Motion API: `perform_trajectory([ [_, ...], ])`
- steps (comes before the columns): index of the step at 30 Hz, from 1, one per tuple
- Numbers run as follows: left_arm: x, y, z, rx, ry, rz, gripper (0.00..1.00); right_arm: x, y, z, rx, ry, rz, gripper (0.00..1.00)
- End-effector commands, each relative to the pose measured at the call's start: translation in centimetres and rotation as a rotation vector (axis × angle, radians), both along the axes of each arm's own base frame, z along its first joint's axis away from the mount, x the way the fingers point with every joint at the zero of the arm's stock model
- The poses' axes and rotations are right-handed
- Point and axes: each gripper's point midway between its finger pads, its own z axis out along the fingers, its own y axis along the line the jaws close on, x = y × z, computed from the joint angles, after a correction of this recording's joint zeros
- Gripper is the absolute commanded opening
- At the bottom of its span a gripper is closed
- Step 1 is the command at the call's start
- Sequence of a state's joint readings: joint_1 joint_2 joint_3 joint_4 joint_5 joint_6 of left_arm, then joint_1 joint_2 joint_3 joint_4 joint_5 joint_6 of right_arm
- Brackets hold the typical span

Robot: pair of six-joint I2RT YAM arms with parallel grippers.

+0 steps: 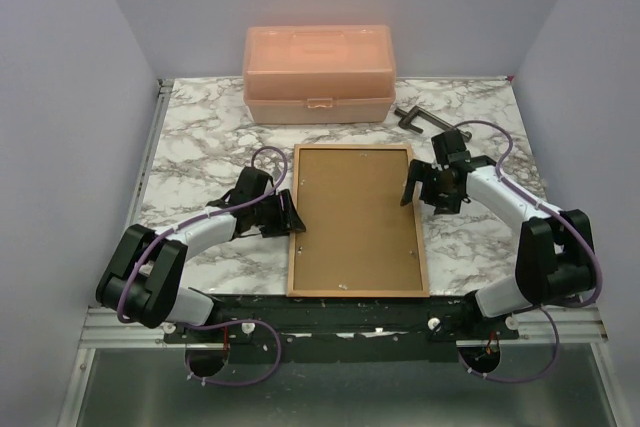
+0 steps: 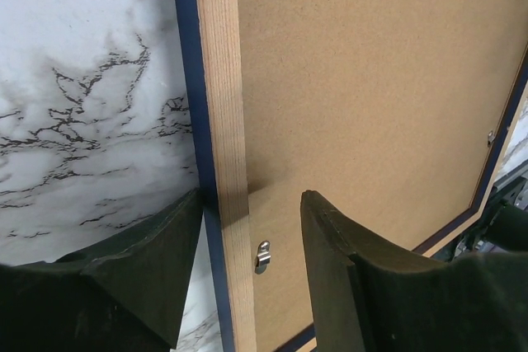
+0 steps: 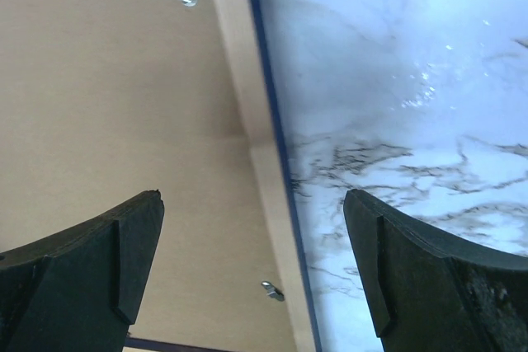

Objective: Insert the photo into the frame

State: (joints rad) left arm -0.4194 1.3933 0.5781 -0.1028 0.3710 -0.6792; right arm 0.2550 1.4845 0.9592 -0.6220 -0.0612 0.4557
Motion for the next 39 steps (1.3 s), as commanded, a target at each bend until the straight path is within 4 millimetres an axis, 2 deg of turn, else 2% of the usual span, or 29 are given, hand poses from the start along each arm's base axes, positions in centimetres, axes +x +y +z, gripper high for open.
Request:
perform_trajectory([
  [1,-0.8,1.1,-1.6,0.08,0.031,0.005,0.54,-0.8,-0.6,-1.4,0.019,0.036,-0.03,1.0],
  [8,-1.5,1.2,-1.5,0.148,0.044,0.004,0.54,-1.9,0.2,-3.2,0.06,0.107,0.002,1.0],
  [19,-1.7,1.0,-1.9,0.285,0.092,-0.003,0.53,-2.8,3.5,-3.6,0.226,0.144,0.06,1.0],
  [26,-1.4,1.6,-1.4,0.331,0.075,0.004,0.54,-2.2,5.4,-3.4,0.252,0.14,0.086,1.0],
  [30,-1.3,1.8,-1.2,0.351,0.072,0.008,0.62,-1.9,5.4,-3.2,0.243,0.132,0.084,1.0],
  [35,-1.8,2.5,-1.2,0.397,0.077,0.016,0.77,-2.1,4.9,-3.5,0.215,0.132,0.078,1.0],
  [39,-3.3,3.6,-1.3,0.449,0.097,0.027,0.83,-2.7,4.5,-4.0,0.201,0.139,0.078,1.0],
])
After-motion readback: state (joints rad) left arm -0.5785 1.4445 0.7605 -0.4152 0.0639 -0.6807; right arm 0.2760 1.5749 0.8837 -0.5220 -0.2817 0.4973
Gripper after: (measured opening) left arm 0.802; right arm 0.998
